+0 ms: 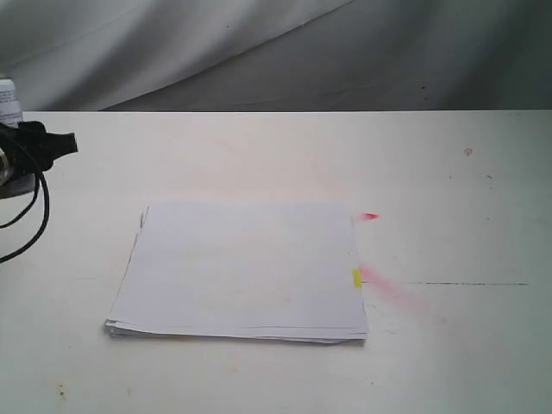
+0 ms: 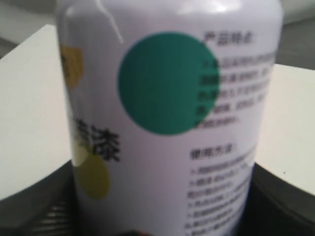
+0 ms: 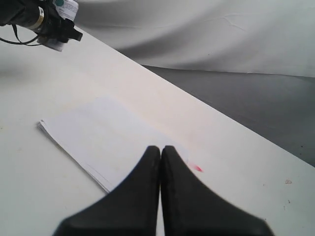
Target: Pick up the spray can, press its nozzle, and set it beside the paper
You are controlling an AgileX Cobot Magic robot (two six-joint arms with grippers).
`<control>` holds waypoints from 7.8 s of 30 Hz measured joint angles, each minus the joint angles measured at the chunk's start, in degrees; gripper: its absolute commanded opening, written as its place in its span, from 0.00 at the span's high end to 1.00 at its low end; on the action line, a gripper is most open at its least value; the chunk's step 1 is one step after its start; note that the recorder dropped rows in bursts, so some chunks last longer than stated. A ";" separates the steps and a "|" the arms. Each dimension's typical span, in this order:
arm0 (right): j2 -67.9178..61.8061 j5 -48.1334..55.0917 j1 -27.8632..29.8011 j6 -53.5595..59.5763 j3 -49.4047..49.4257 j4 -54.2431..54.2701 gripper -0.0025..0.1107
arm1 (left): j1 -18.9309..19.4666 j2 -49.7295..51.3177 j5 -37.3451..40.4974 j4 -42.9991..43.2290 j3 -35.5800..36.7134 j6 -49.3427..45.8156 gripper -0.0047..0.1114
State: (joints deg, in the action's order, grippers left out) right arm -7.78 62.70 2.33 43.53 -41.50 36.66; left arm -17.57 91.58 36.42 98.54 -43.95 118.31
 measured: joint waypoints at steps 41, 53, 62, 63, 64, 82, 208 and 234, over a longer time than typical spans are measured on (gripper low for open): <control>0.00 0.00 0.00 -0.22 0.00 -0.04 0.98 | 16.16 -8.65 -46.66 -77.66 -4.32 -95.53 0.96; 0.00 0.00 0.00 -0.22 0.00 -0.04 0.98 | 16.16 1.60 -67.55 -95.13 11.05 -103.06 0.96; 0.00 0.00 0.00 -0.22 0.00 -0.04 0.98 | 16.16 10.32 -78.53 -93.12 11.73 -105.76 0.96; 0.00 0.00 0.00 -0.22 0.00 -0.04 0.98 | 16.16 11.28 -79.66 -92.35 11.73 -106.58 0.96; 0.00 0.00 0.00 -0.22 0.00 -0.04 0.98 | 16.16 12.06 -80.50 -91.67 11.73 -106.96 0.96; 0.00 0.00 0.00 -0.22 0.00 -0.04 0.98 | 16.16 27.64 -98.47 -90.92 11.53 -110.97 0.96; -0.10 -59.04 0.00 -0.44 37.75 -18.20 0.98 | 16.16 -67.33 -21.74 -153.91 28.14 -147.90 0.96; -0.10 -58.88 0.00 -0.44 41.28 -20.67 0.98 | 16.16 -67.33 -18.50 -154.81 28.45 -148.25 0.96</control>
State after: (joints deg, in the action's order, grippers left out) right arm -7.88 3.82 2.33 43.09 -0.22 15.99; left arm -1.41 24.25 17.93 -56.28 -15.49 -29.93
